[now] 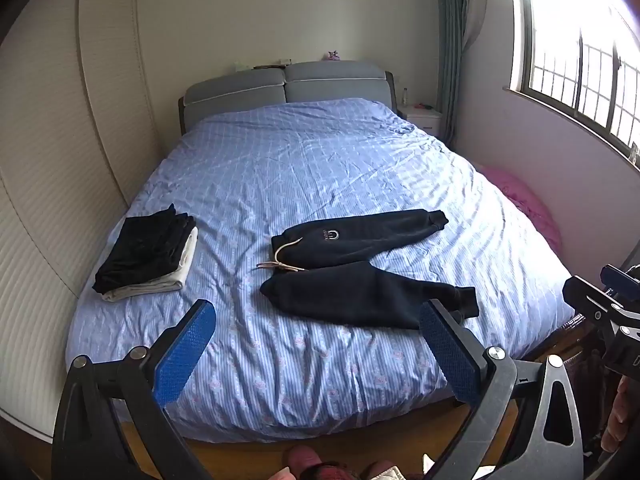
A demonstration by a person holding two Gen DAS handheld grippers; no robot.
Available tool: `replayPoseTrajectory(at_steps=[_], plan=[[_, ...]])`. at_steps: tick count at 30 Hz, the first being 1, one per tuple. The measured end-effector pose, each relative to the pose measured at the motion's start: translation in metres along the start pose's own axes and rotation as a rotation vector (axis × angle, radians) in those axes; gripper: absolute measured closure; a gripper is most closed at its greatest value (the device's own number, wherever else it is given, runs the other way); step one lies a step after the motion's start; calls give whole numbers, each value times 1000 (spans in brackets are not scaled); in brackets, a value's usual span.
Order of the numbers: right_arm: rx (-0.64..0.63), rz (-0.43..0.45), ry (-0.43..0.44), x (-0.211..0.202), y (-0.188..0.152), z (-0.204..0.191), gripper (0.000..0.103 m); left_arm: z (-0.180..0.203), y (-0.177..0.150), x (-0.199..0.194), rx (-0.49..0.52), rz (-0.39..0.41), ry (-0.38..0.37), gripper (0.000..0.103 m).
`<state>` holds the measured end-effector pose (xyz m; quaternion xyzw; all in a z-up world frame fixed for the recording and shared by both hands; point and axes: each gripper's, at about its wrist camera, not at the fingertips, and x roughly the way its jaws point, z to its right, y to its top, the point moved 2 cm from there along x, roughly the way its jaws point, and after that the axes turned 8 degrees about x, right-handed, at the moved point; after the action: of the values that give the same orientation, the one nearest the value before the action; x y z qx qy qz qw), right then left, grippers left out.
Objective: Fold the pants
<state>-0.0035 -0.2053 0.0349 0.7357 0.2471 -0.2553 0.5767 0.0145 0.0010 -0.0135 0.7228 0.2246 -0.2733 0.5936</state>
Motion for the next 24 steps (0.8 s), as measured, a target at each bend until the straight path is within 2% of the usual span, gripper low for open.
replayPoseTrajectory(at_steps=[7,11,24], plan=[[2,17,9,-3,-1,1,0,-1,-8,-8,-13,32,16,0],[-6,23,12,-12,4,-8,0,1,1,-15,-2,39,13,0],[-6,35,29,-16,3,-3,0,-1,-1,-34,-25,94,38,0]])
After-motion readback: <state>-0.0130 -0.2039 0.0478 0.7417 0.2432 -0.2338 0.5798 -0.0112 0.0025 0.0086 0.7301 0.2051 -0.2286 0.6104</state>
